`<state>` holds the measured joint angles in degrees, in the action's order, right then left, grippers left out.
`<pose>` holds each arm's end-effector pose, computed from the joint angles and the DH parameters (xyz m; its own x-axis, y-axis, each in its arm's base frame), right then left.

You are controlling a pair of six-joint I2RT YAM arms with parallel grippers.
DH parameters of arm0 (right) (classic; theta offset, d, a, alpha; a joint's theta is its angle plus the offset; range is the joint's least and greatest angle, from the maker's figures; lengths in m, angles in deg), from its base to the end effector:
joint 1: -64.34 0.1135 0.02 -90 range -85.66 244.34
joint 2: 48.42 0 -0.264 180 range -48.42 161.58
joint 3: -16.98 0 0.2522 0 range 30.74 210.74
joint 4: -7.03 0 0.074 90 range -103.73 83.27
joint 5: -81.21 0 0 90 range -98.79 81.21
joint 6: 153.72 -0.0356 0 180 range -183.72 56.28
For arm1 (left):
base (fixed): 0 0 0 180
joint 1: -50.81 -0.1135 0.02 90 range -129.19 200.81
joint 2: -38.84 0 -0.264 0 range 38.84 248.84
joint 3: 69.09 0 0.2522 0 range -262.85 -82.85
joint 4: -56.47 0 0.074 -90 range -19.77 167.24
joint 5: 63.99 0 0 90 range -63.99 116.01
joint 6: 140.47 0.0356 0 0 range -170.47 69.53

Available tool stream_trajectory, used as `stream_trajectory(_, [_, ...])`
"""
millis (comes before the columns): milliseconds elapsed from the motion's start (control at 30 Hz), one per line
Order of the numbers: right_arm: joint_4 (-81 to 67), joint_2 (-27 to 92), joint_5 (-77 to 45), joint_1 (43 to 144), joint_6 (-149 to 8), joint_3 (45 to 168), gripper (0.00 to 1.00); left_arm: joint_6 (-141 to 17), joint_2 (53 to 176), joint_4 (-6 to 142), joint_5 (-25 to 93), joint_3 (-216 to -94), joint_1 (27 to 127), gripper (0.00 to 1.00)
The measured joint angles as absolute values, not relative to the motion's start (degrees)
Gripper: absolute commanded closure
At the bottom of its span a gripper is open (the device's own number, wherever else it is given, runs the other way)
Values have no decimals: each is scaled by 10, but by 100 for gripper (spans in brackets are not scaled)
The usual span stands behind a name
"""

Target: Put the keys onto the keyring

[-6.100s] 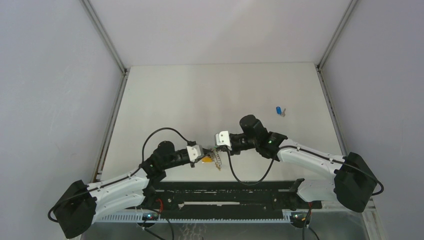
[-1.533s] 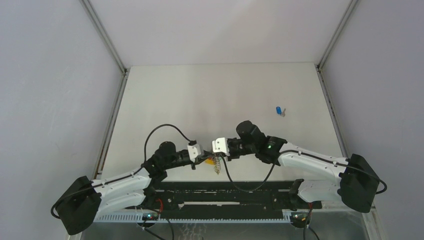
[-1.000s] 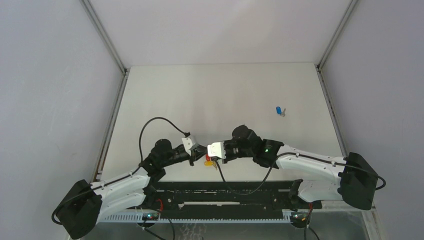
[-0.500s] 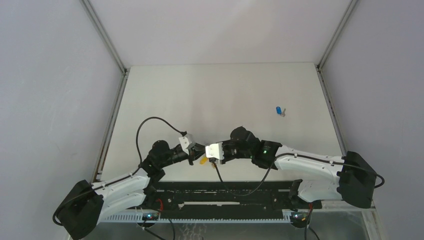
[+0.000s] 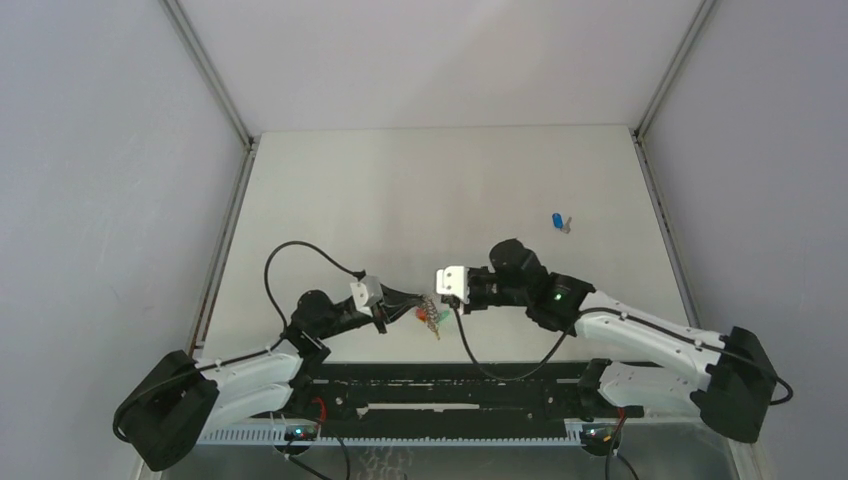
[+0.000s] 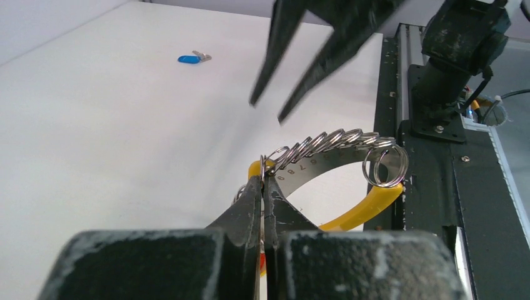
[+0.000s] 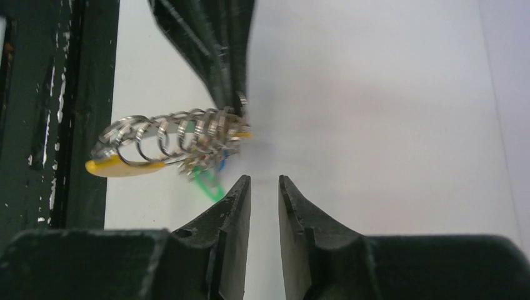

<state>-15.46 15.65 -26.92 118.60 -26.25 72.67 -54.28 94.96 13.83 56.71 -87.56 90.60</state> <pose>0.1351 0.2066 0.2588 0.3263 -0.5364 -0.7784 -0.9184 0.0152 -0.3954 0.1242 -0.1271 0.1877 0.0042 -0.0778 -0.9970 0.9435 0.3308 -0.0219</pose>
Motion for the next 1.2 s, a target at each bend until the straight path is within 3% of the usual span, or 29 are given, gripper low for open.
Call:
stream_trajectory(200, [-151, 97, -359, 1116, -292, 727, 76, -517, 930, 160, 583, -875, 906, 100])
stream_trajectory(367, [-120, 113, -424, 1083, -308, 727, 76, -499, 912, 181, 592, -875, 906, 100])
stream_trajectory(667, [-74, 201, -495, 1083, -339, 727, 77, -493, 932, 185, 610, -875, 906, 100])
stream_trajectory(1200, [-29, 243, -551, 1095, -376, 727, 79, -493, 944, 181, 612, -875, 906, 100])
